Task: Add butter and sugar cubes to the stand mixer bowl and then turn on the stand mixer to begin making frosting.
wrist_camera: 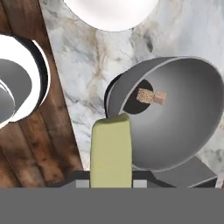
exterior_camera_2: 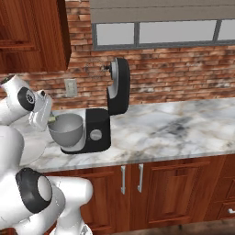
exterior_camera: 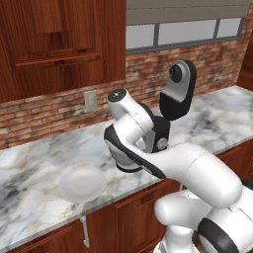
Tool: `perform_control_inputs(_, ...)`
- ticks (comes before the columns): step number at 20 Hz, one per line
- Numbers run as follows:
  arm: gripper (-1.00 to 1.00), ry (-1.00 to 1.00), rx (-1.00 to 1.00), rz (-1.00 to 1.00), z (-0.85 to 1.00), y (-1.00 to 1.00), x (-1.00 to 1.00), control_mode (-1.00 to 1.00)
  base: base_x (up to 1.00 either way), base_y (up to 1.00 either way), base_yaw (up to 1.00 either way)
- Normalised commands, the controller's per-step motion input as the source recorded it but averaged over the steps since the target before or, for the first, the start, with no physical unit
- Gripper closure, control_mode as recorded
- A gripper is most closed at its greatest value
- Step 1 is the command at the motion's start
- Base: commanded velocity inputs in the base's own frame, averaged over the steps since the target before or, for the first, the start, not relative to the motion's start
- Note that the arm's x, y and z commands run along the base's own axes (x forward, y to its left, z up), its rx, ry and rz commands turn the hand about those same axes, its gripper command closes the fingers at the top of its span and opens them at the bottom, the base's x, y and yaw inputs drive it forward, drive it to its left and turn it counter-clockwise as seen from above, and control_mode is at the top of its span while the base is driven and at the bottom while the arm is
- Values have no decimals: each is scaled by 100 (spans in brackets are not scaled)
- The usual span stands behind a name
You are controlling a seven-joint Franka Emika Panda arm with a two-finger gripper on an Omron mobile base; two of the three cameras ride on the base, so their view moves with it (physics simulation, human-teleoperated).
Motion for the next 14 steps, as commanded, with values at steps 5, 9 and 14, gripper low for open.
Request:
perform_control_inputs(5, 100, 26, -1, 0, 0, 28, 80, -100, 0, 0, 0)
perform_control_inputs(9, 100, 15, 0, 1, 0, 6, 55, -100, 0, 0, 0)
perform_control_inputs(14, 100, 6, 0, 7, -28, -13, 6, -100, 0, 0, 0)
